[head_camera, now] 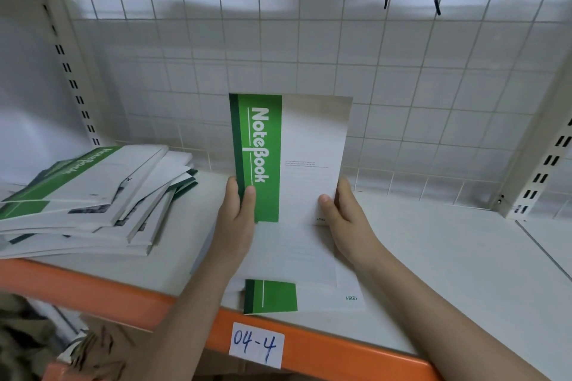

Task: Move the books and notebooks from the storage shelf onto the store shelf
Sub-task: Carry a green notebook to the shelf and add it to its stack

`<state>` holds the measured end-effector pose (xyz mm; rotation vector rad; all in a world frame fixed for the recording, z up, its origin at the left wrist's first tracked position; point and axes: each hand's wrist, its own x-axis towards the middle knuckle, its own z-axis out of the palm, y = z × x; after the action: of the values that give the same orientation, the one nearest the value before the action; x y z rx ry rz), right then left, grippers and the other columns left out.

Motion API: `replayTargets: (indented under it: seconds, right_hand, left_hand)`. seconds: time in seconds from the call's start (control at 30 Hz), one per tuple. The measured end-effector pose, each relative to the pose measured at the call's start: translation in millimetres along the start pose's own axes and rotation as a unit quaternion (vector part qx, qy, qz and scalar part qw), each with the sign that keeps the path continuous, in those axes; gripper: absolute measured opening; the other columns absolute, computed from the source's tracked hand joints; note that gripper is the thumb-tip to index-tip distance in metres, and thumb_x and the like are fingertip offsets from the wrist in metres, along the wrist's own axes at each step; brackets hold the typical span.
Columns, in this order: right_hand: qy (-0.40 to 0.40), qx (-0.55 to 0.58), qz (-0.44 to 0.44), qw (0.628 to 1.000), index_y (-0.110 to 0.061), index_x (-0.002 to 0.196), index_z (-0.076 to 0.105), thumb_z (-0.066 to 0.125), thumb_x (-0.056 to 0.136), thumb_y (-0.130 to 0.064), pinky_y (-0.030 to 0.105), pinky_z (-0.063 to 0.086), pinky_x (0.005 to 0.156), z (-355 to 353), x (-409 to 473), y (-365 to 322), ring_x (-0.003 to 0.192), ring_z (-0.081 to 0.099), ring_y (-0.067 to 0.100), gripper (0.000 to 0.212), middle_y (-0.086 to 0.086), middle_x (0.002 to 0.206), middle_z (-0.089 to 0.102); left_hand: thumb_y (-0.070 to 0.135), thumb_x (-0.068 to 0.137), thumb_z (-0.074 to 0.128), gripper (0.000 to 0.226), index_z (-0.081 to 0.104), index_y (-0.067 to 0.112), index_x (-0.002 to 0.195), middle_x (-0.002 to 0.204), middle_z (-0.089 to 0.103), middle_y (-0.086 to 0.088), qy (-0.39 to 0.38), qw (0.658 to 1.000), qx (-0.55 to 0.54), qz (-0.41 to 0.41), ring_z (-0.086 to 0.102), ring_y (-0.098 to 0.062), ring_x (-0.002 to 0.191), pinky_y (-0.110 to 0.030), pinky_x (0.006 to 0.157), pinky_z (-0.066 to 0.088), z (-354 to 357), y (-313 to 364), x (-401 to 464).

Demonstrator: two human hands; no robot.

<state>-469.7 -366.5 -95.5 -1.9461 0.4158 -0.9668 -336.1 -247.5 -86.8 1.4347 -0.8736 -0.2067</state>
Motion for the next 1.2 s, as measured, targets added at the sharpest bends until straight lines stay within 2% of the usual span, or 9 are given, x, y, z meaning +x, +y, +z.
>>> replayTargets:
  seconds: [0.07,0.13,0.27,0.47,0.6,0.73,0.9,1.03,1.2]
  right_hand:
    - [0.016,0.001,-0.003,1.000,-0.022,0.102,0.044,0.037,0.101,-0.005,0.003,0.036,0.074,-0.7,0.8,0.3,0.082,0.049,-0.019,0.019,-0.021,0.095,0.053]
    - [-0.003,-0.021,-0.002,1.000,-0.019,0.115,0.045,0.034,0.101,-0.007,0.001,0.035,0.081,0.6,0.1,2.9,0.091,0.051,-0.017,0.020,-0.022,0.105,0.055]
    - [-0.022,-0.046,0.019,0.999,-0.005,0.124,0.043,0.032,0.102,-0.012,0.001,0.034,0.079,1.1,-0.7,10.7,0.105,0.051,0.016,0.025,0.002,0.111,0.059]
    - [-0.033,-0.054,0.021,0.998,-0.004,0.122,0.043,0.031,0.102,-0.014,0.016,0.040,0.082,0.9,-1.6,11.3,0.105,0.051,0.027,0.026,0.015,0.114,0.060]
    - [-0.026,-0.068,0.032,0.997,-0.003,0.120,0.044,0.032,0.102,-0.015,0.006,0.036,0.075,0.9,-1.4,7.7,0.096,0.052,0.025,0.025,0.017,0.109,0.060]
    - [-0.029,-0.068,0.070,0.995,-0.006,0.114,0.046,0.032,0.101,-0.011,0.004,0.035,0.074,1.0,1.5,-3.5,0.084,0.049,0.007,0.020,0.000,0.098,0.058]
    - [0.044,-0.037,0.092,0.994,-0.010,0.106,0.052,0.035,0.097,-0.001,0.023,0.040,0.075,-5.9,6.6,-25.6,0.080,0.050,0.006,0.021,-0.008,0.091,0.056]
    - [0.086,0.024,0.152,0.984,-0.008,0.112,0.046,0.030,0.094,0.000,0.036,0.054,0.053,-15.2,1.3,-50.4,0.075,0.058,0.020,0.025,0.007,0.099,0.056]
    - [0.151,-0.007,0.214,0.965,-0.004,0.118,0.047,0.029,0.092,-0.001,0.024,0.042,0.038,-31.2,-20.6,-61.3,0.053,0.050,0.020,0.031,0.017,0.094,0.057]
  left_hand:
    - [0.018,0.102,0.034,0.015,0.048,0.023,0.102,0.090,0.059,0.009,0.001,1.000,0.006,-0.005,0.053,0.010,0.068,-0.008,0.063,0.045,-0.1,-0.7,0.7]
    - [0.018,0.102,0.033,0.013,0.046,0.018,0.106,0.093,0.058,0.005,-0.013,1.000,0.019,-0.004,0.054,0.004,0.075,-0.007,0.064,0.045,0.6,-1.0,1.0]
    - [0.016,0.102,0.033,0.013,0.040,0.007,0.109,0.094,0.055,0.002,-0.025,0.999,0.040,0.004,0.051,-0.012,0.084,-0.018,0.071,0.044,0.5,-5.2,4.0]
    - [0.013,0.102,0.034,0.024,0.037,0.005,0.124,0.107,0.056,0.003,-0.031,0.997,0.064,0.000,0.054,-0.006,0.092,-0.001,0.070,0.040,0.0,-8.2,4.0]
    - [0.016,0.102,0.034,0.039,0.030,0.002,0.138,0.119,0.055,-0.004,-0.033,0.995,0.091,-0.008,0.053,-0.011,0.100,-0.015,0.081,0.039,-0.6,-8.4,5.4]
    - [0.016,0.101,0.036,0.040,0.030,0.004,0.139,0.121,0.056,-0.007,-0.031,0.995,0.094,-0.031,0.056,-0.017,0.103,-0.028,0.086,0.044,-1.3,-8.9,11.1]
    - [0.009,0.100,0.040,0.016,0.046,0.015,0.113,0.112,0.057,-0.006,-0.061,0.994,0.043,-0.080,0.055,-0.023,0.102,-0.031,0.086,0.041,2.7,10.9,20.4]
    - [0.005,0.098,0.044,0.014,0.050,0.016,0.104,0.105,0.061,-0.009,-0.063,0.995,-0.002,-0.074,0.059,-0.025,0.092,-0.031,0.079,0.049,14.5,31.3,25.4]
    - [0.006,0.098,0.044,0.019,0.051,0.020,0.107,0.108,0.062,-0.009,-0.096,0.986,-0.041,-0.126,0.062,-0.024,0.087,-0.045,0.076,0.053,41.4,36.2,9.2]
